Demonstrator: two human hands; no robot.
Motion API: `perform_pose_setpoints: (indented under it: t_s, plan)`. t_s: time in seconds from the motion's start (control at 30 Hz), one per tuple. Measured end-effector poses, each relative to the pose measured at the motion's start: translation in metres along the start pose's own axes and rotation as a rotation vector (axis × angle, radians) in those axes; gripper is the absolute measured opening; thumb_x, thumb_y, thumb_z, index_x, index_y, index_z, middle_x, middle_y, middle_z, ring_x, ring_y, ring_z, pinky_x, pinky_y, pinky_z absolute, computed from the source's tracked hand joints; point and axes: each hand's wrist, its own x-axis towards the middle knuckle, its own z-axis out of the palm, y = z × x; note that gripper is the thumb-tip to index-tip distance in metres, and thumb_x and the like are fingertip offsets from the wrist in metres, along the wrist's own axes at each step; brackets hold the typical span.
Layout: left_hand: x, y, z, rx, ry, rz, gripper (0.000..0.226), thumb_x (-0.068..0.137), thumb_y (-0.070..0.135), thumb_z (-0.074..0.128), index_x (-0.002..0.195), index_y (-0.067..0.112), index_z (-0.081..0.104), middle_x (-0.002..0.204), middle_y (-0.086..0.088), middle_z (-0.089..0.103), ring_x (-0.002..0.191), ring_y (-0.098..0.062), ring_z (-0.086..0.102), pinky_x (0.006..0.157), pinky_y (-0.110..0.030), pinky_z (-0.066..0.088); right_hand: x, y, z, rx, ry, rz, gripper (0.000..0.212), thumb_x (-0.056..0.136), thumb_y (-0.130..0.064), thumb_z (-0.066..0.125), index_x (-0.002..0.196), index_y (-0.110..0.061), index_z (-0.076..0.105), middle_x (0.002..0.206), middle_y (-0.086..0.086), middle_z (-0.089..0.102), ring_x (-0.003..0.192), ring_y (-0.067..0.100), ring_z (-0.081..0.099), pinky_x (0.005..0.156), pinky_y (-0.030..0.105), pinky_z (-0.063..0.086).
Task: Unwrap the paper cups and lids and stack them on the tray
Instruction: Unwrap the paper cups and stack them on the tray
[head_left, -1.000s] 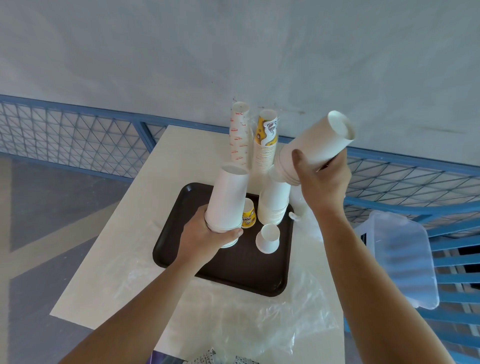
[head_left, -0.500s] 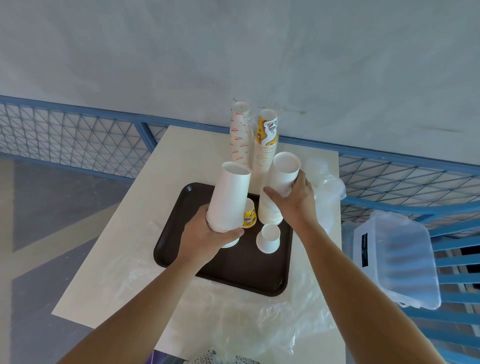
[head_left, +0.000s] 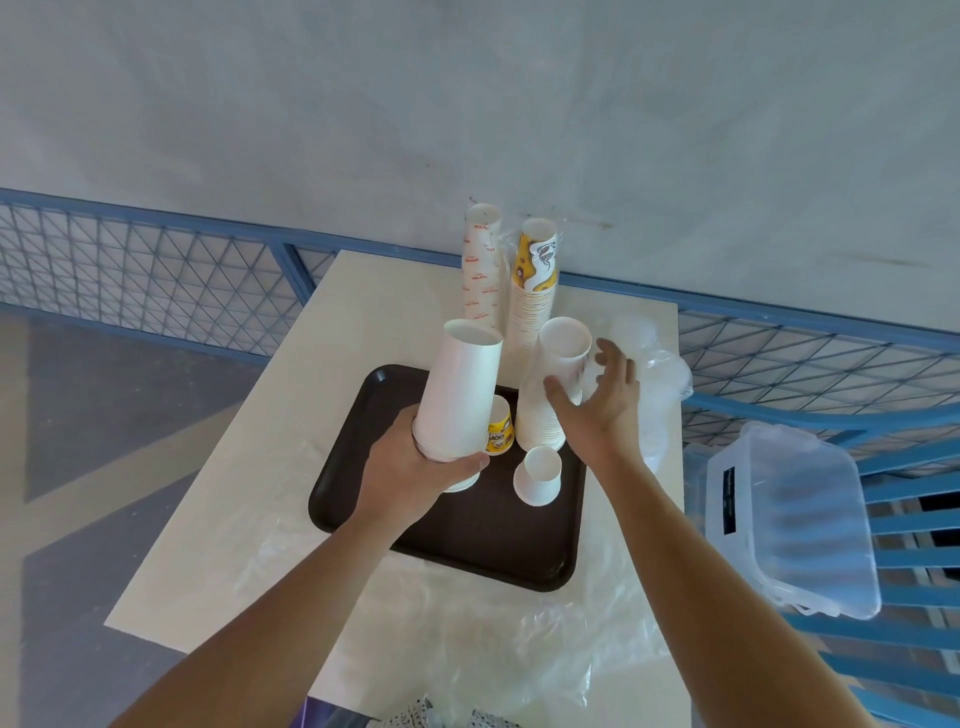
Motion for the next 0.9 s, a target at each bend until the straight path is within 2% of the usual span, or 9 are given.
perform_pose_setpoints:
  t_s: [0.1,0.2,0.3,0.4,0.47,0.6,0.77,0.9]
  plan:
    - [0.0,0.001,0.0,0.009,-0.003,0.008,0.091,0.061,0.05,0.098,0.136,0.034,0.05,0.115,0.025,0.057,0.105,-0.002,0.06,0.079,-0.01,0.048,-0.014,-0.018,-0.009,0.123,0.202,-0.117,0.056,0.084,-0.034,0.076,0.134,-0.018,0.053,0.118,0.0,0.055,0.102,0.017,0.054,0.086,0.035,0.055]
    - [-0.002,0.001,0.001,-0.019,-0.022,-0.012,0.089,0.059,0.051,0.099,0.133,0.037,0.052,0.115,0.024,0.062,0.108,0.001,0.061,0.081,-0.015,0.05,-0.034,-0.042,-0.013,0.217,0.124,-0.213,0.04,0.085,-0.03,0.071,0.122,-0.017,0.06,0.101,-0.003,0.057,0.087,0.01,0.056,0.074,0.027,0.051]
    - [-0.003,0.005,0.004,-0.054,-0.04,-0.028,0.088,0.056,0.054,0.098,0.131,0.039,0.056,0.114,0.021,0.069,0.107,0.002,0.065,0.086,-0.023,0.055,-0.052,-0.058,-0.005,0.217,-0.124,-0.182,0.055,0.082,-0.049,0.066,0.128,-0.022,0.056,0.105,-0.007,0.058,0.093,0.012,0.056,0.08,0.026,0.049]
    - [-0.004,0.011,0.003,-0.029,-0.058,0.011,0.083,0.058,0.052,0.098,0.129,0.038,0.056,0.11,0.021,0.071,0.1,0.004,0.067,0.083,-0.026,0.058,-0.063,-0.069,0.004,0.203,-0.306,-0.089,0.076,0.077,-0.066,0.068,0.14,-0.03,0.045,0.125,-0.012,0.059,0.114,0.015,0.058,0.095,0.039,0.053]
    - [-0.005,0.014,0.002,-0.012,-0.06,0.041,0.081,0.061,0.046,0.098,0.129,0.037,0.055,0.109,0.022,0.071,0.099,0.004,0.067,0.083,-0.025,0.058,-0.064,-0.074,0.008,0.203,-0.371,-0.027,0.084,0.077,-0.064,0.075,0.145,-0.031,0.038,0.136,-0.011,0.058,0.125,0.016,0.058,0.102,0.045,0.053]
    - [-0.004,0.019,-0.001,-0.01,-0.063,0.092,0.082,0.061,0.042,0.099,0.13,0.035,0.055,0.11,0.022,0.07,0.1,0.004,0.066,0.079,-0.017,0.055,-0.061,-0.079,0.01,0.199,-0.378,0.06,0.086,0.08,-0.054,0.082,0.147,-0.028,0.036,0.138,-0.006,0.061,0.124,0.019,0.06,0.101,0.046,0.055]
    - [-0.004,0.02,-0.006,-0.04,-0.106,0.109,0.092,0.055,0.045,0.102,0.132,0.042,0.052,0.116,0.027,0.067,0.107,0.011,0.062,0.08,-0.005,0.049,-0.055,-0.084,0.007,0.177,-0.371,0.074,0.08,0.08,-0.054,0.082,0.143,-0.025,0.042,0.133,-0.004,0.063,0.119,0.018,0.062,0.095,0.037,0.055]
    - [-0.003,0.015,-0.008,-0.046,-0.128,0.098,0.103,0.053,0.05,0.102,0.142,0.041,0.05,0.125,0.027,0.066,0.116,0.005,0.062,0.092,-0.019,0.053,-0.051,-0.087,0.003,0.193,-0.348,0.07,0.072,0.082,-0.049,0.082,0.139,-0.023,0.047,0.125,-0.006,0.064,0.112,0.014,0.061,0.085,0.028,0.048]
